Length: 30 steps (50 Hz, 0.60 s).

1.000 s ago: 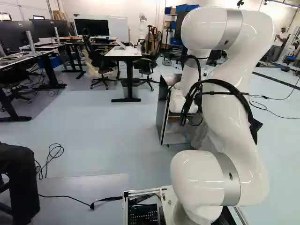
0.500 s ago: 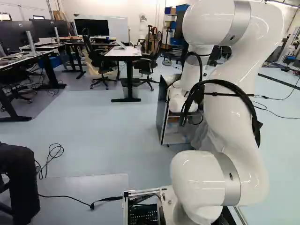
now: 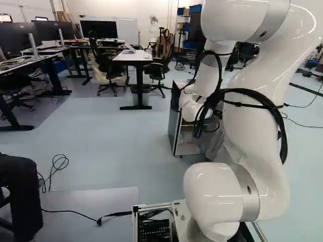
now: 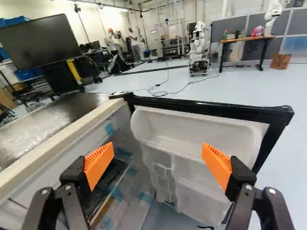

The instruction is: Open the fridge door

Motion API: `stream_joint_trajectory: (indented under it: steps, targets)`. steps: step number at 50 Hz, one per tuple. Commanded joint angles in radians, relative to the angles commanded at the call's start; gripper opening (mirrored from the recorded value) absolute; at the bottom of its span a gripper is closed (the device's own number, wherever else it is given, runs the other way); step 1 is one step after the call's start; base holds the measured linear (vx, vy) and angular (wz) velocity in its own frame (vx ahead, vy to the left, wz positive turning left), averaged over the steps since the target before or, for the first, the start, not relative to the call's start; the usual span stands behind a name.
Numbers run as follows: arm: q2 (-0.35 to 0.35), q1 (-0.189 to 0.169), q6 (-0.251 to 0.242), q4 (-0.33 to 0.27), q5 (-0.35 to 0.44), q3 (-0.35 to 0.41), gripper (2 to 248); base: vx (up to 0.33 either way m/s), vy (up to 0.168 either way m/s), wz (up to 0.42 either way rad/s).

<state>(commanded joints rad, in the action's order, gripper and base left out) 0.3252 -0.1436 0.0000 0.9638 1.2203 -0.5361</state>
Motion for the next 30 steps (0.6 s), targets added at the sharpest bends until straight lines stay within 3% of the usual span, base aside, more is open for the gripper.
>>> stream_joint_trajectory:
  steps: [30]
  targets:
    - [-0.207, 0.049, 0.000, -0.329, -0.119, 0.153, 247, 0.000, 0.000, 0.000]
